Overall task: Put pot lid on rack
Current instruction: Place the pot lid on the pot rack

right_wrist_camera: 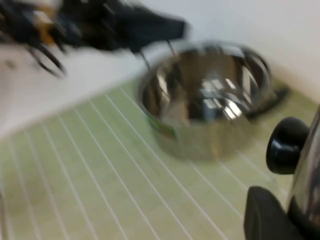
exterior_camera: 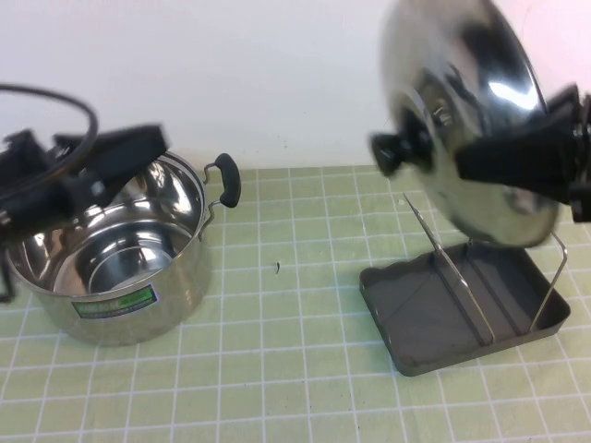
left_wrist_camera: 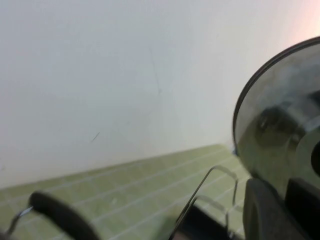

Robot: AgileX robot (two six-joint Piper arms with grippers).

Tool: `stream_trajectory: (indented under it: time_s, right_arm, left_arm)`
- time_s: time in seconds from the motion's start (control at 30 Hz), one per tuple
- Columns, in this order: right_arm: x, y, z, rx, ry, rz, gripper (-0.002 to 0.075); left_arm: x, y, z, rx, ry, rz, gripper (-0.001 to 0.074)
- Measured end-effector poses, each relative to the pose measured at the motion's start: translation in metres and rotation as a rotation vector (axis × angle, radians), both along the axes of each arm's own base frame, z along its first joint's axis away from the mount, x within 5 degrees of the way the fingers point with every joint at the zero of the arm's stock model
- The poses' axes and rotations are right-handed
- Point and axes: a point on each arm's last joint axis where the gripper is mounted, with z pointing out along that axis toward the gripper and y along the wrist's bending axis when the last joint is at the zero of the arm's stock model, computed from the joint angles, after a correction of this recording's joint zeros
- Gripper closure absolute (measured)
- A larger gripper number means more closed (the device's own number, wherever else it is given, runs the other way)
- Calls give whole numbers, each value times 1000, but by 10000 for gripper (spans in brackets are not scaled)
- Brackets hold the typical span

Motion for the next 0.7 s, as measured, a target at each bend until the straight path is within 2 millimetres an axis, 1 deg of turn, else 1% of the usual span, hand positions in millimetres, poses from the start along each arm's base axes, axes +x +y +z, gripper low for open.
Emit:
stream_trajectory:
  time_s: [0.03,0.13,0.2,0.37,0.43,0.53,0.7]
  right_arm:
    - [1,-3,-4,-48,11,-23,643]
    - [9,-7,-16,-126,41,-74,643]
    - [16,-7,-27,-146,66,-95,643]
    - [39,-5,-61,-207,164,-100,643]
    - [44,-4,-70,-218,194,-98,643]
    - [49,-3,-77,-229,206,-91,643]
    - [49,-3,-79,-251,190,-76,634]
  left_arm:
    - [-2,6,-2,30,18,6,683]
    - [-7,20,-6,101,52,20,718]
    - [-7,22,-7,113,66,19,727]
    - [-8,22,-8,123,63,6,733]
    - [-9,22,-8,130,60,4,733]
    - [-9,22,-9,141,59,-1,733]
    - [-10,21,-10,158,55,-10,733]
